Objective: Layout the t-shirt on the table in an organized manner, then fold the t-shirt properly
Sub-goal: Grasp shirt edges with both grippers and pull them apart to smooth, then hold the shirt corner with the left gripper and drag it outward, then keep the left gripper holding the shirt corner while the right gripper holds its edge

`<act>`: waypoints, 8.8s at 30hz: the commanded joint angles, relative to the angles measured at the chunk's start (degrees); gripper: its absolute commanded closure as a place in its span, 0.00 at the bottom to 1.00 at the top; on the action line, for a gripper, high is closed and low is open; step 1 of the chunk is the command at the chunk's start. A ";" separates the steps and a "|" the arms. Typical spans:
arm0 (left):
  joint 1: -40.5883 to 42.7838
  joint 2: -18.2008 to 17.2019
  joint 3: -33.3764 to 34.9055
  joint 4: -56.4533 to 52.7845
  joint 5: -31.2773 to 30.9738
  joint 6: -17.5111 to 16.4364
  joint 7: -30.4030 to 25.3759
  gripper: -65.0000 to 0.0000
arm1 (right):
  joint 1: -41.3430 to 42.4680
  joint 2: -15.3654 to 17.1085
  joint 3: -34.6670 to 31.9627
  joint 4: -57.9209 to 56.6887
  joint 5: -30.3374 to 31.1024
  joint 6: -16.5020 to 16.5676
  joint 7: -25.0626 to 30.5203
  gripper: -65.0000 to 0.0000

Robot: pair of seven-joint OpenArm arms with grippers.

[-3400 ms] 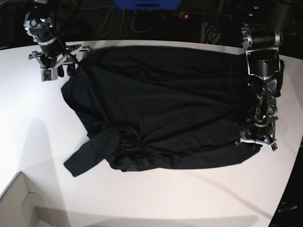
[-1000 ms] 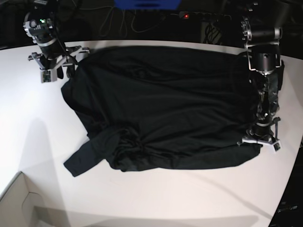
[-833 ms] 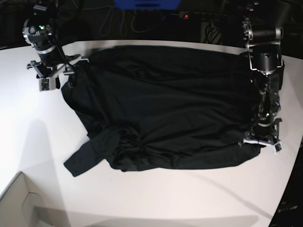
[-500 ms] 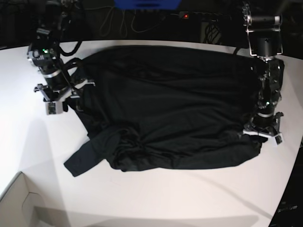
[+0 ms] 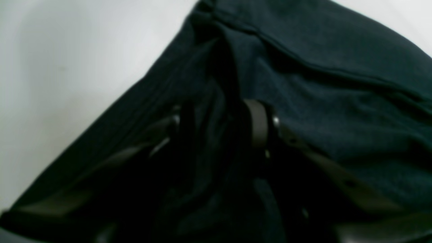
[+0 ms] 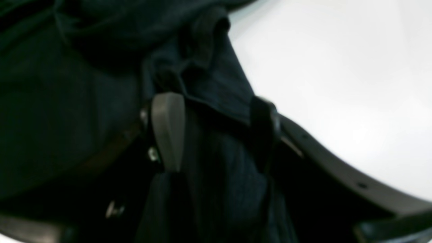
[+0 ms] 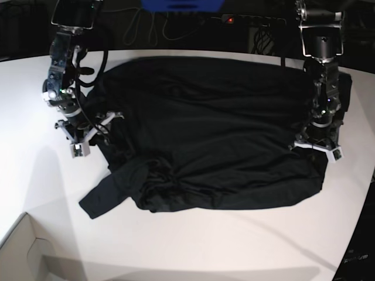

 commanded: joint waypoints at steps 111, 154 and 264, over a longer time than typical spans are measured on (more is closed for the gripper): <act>-16.12 -3.50 -4.26 -6.80 -0.04 -0.41 14.83 1.00 | -19.37 3.77 0.64 22.19 0.73 0.26 0.97 0.79; 1.20 -4.12 -9.97 15.97 -0.04 -0.41 15.45 0.60 | -19.01 3.50 0.46 22.19 0.73 0.26 0.97 0.79; -2.84 3.09 -14.10 12.10 6.73 -0.32 15.45 1.00 | -19.10 3.59 0.55 22.10 0.73 0.26 0.97 0.79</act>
